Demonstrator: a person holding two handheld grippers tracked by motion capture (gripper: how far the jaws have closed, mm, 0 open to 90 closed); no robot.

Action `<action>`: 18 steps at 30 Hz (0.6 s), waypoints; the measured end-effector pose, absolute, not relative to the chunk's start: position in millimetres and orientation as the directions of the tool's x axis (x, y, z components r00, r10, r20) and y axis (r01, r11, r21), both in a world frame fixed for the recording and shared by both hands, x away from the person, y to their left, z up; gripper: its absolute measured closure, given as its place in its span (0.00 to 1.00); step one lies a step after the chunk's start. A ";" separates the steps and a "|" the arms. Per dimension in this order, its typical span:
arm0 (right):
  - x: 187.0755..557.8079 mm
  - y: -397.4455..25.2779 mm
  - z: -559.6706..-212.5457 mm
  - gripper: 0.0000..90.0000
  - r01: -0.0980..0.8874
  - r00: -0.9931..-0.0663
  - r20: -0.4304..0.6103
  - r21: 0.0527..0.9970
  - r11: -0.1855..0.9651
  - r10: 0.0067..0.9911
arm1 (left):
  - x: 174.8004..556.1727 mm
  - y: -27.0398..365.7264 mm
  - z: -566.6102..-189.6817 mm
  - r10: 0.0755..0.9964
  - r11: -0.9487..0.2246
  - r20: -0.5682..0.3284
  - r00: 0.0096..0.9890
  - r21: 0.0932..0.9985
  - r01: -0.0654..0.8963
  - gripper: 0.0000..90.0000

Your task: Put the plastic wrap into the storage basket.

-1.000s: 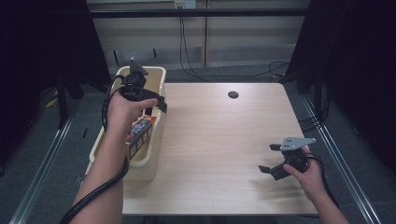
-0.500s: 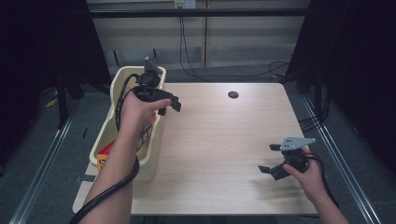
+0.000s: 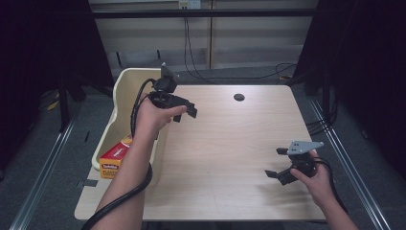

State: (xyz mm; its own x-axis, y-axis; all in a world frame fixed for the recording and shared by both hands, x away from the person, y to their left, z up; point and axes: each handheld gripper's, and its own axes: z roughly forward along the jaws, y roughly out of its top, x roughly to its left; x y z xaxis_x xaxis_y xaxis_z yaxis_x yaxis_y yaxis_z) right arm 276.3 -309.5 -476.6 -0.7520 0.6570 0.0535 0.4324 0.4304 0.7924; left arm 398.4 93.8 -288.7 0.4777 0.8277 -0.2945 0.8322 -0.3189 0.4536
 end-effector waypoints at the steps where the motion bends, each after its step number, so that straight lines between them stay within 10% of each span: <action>1: 276.4 -309.4 -476.7 0.00 0.432 -0.752 0.054 0.792 0.431 0.656 | 398.4 93.1 -289.7 0.825 -0.323 -0.295 0.483 0.456 0.830 0.11; 18: 276.5 -309.4 -476.7 0.00 0.430 -0.755 0.053 0.792 0.433 0.654 | 392.4 74.8 -313.3 0.785 -0.351 -0.317 0.533 0.481 0.804 0.10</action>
